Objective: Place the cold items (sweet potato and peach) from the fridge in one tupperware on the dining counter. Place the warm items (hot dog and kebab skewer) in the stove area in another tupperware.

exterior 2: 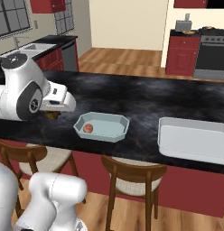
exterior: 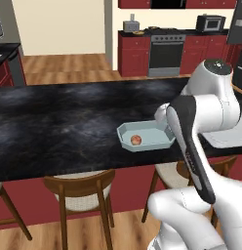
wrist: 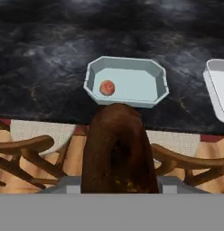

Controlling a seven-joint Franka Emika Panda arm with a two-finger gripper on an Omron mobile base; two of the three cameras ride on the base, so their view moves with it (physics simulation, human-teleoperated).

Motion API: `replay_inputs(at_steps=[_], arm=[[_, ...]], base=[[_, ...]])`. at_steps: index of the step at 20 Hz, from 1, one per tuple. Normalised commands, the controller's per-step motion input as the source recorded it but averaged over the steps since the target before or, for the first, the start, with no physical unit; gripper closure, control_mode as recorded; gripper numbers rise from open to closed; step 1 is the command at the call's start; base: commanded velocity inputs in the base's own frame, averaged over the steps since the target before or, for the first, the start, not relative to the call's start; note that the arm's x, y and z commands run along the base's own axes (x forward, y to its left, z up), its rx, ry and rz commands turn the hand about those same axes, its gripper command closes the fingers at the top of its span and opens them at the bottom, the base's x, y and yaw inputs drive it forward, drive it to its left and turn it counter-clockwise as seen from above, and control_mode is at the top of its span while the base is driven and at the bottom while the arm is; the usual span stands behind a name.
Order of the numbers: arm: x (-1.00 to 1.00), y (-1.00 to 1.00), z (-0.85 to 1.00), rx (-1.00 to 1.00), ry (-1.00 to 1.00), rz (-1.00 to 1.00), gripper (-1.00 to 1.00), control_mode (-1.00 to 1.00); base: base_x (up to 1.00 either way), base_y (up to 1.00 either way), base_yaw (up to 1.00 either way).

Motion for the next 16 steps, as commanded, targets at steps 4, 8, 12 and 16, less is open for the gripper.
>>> replay_inputs(at_steps=[4,8,12,16], arm=[[1.00,-0.10,-0.78,-0.11,0.48,0.58,1.00,-1.00],[0.92,-0.21,-0.70,-0.02,0.08,0.66,1.00,-1.00],[0.80,-0.32,-0.53,0.00,0.00,0.61,1.00,-1.00],[0.78,-0.33,-0.55,0.00,0.00,0.55,1.00,-1.00]], base=[[0.00,0.00,0.00],[0.00,0.00,0.00],[0.00,0.00,0.00],[0.00,0.00,0.00]])
